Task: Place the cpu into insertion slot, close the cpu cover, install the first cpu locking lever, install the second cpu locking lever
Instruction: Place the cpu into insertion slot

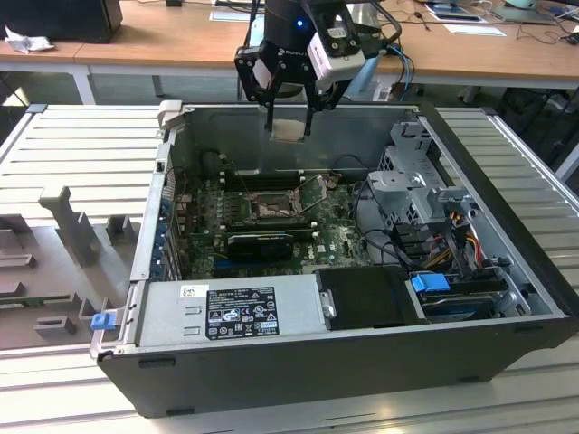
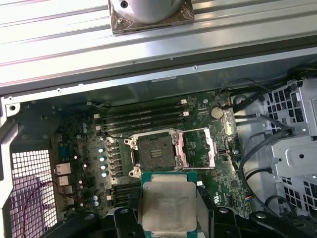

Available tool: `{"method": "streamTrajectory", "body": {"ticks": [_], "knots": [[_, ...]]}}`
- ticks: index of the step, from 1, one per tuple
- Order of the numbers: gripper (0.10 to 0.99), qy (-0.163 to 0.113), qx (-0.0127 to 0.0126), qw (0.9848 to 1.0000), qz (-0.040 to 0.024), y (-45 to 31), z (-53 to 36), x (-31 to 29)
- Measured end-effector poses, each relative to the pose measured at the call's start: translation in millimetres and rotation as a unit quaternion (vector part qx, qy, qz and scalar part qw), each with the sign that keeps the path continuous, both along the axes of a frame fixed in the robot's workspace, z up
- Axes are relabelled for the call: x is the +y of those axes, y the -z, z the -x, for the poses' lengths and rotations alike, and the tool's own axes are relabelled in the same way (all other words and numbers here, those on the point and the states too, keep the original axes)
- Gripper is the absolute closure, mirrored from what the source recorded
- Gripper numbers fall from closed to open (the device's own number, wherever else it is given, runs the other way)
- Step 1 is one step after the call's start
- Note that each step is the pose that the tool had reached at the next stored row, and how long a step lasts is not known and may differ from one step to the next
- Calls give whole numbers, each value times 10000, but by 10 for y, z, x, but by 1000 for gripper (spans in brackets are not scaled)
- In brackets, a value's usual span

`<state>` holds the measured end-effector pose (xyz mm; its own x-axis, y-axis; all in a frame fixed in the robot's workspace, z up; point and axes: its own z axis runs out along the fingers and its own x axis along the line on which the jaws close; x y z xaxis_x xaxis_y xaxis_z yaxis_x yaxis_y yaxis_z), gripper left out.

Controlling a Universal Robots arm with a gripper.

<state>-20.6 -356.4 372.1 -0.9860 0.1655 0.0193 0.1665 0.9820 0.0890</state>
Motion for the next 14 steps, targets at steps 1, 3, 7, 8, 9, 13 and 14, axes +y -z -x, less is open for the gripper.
{"method": "streamTrajectory", "body": {"ticks": [1, 3, 7, 8, 9, 13, 14], "knots": [[557, 0, 0, 10000, 0, 4, 0, 0], [557, 2, 0, 10000, 0, 8, 0, 0], [557, 60, 0, 10000, 0, 9, 0, 0], [557, 77, 0, 10000, 0, 9, 0, 0], [557, 89, 0, 10000, -1, 9, 0, 0], [557, 115, 0, 9999, -1, 10, 0, 0], [557, 123, 0, 9999, 0, 10, 0, 0]]}}
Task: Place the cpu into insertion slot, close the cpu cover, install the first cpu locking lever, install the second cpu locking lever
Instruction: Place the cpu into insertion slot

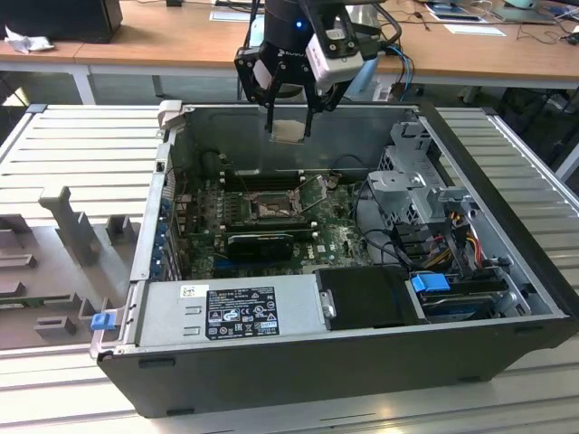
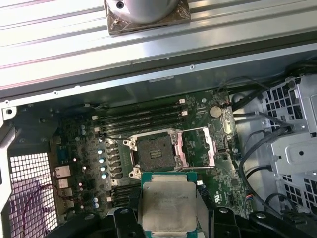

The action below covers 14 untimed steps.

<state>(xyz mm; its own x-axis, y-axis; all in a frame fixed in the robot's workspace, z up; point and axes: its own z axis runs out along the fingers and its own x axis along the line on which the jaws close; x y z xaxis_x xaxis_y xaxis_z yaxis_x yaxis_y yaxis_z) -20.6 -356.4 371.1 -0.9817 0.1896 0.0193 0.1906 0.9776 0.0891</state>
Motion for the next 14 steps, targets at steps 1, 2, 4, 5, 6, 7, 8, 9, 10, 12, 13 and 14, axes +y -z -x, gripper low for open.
{"method": "streamTrajectory", "body": {"ticks": [1, 2, 4, 5, 6, 7, 8, 9, 10, 12, 13, 14], "knots": [[557, 8, 0, 10000, 0, 0, 0, 0], [557, 26, 0, 10000, 0, 0, 0, 0], [557, 44, 0, 10000, 0, 0, 0, 0], [557, 50, 0, 10000, 0, 0, 0, 0], [557, 59, 0, 10000, -1, 0, 0, 0], [557, 66, 0, 10000, 0, 0, 0, 0], [557, 88, 0, 10000, 0, 0, 0, 0], [557, 108, 0, 9999, 0, 0, 0, 0], [557, 132, 0, 9999, 0, 0, 0, 0], [557, 187, 0, 9998, 0, 0, 0, 0], [557, 201, 0, 9998, 0, 0, 0, 0], [557, 219, 0, 9998, 0, 0, 0, 0]]}}
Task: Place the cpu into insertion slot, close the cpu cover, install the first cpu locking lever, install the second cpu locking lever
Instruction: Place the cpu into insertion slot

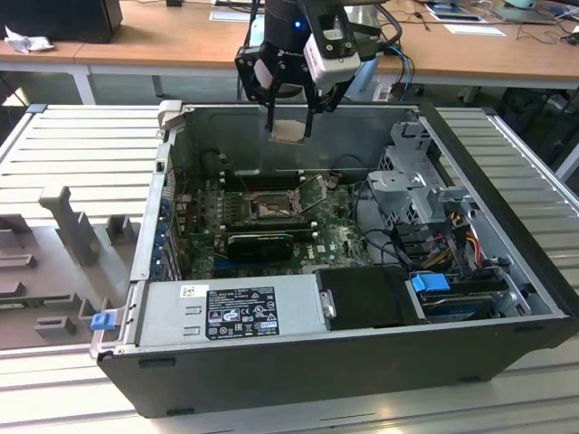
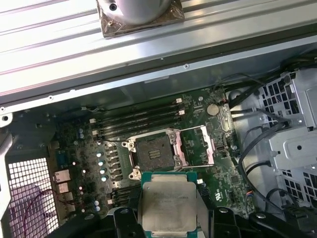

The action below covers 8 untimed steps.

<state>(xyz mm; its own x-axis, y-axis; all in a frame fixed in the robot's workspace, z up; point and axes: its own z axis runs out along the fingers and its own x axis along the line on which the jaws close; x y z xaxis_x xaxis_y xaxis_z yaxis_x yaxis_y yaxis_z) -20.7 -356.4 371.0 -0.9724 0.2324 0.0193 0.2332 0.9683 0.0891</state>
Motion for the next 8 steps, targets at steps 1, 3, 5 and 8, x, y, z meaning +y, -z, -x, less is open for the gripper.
{"method": "streamTrajectory", "body": {"ticks": [1, 3, 5, 8], "knots": [[557, 41, 0, 10000, 0, 0, 0, 0], [557, 94, 0, 10000, 0, 0, 0, 0], [557, 130, 0, 9999, 0, 0, 0, 0], [557, 196, 0, 9998, 0, 0, 0, 0]]}}
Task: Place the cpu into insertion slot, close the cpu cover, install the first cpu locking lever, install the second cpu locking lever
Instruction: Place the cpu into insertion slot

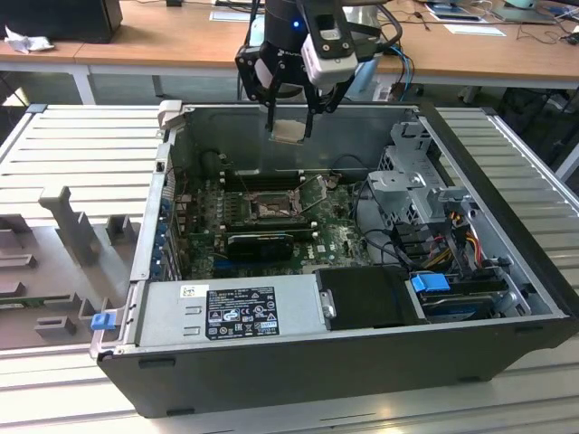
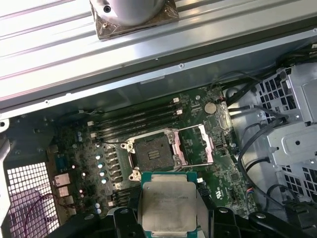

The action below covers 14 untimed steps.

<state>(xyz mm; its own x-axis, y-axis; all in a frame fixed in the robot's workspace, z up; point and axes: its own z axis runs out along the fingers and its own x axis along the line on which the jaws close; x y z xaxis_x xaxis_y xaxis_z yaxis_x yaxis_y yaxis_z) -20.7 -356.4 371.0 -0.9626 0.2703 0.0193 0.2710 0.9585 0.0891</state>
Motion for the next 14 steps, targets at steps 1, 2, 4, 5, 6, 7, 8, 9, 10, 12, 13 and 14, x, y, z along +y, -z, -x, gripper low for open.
{"method": "streamTrajectory", "body": {"ticks": [1, 2, 4, 5, 6, 7, 8, 9, 10, 12, 13, 14], "knots": [[557, 24, 0, 10000, 0, 0, 0, 0], [557, 61, 0, 10000, 0, 0, 0, 0], [557, 102, 0, 9999, 0, 0, 0, 0], [557, 130, 0, 9999, 0, 0, 0, 0], [557, 159, 0, 9999, 0, 0, 0, 0], [557, 183, 0, 9998, 0, 0, 0, 0], [557, 203, 0, 9998, 0, 1, 0, 0], [557, 228, 0, 9997, 0, 1, 0, 0], [557, 245, 0, 9997, 0, 0, 0, 0], [557, 287, 0, 9996, 0, 1, 0, 0], [557, 308, 0, 9995, 0, 1, 0, 0], [557, 327, 0, 9995, 0, 1, 0, 0]]}}
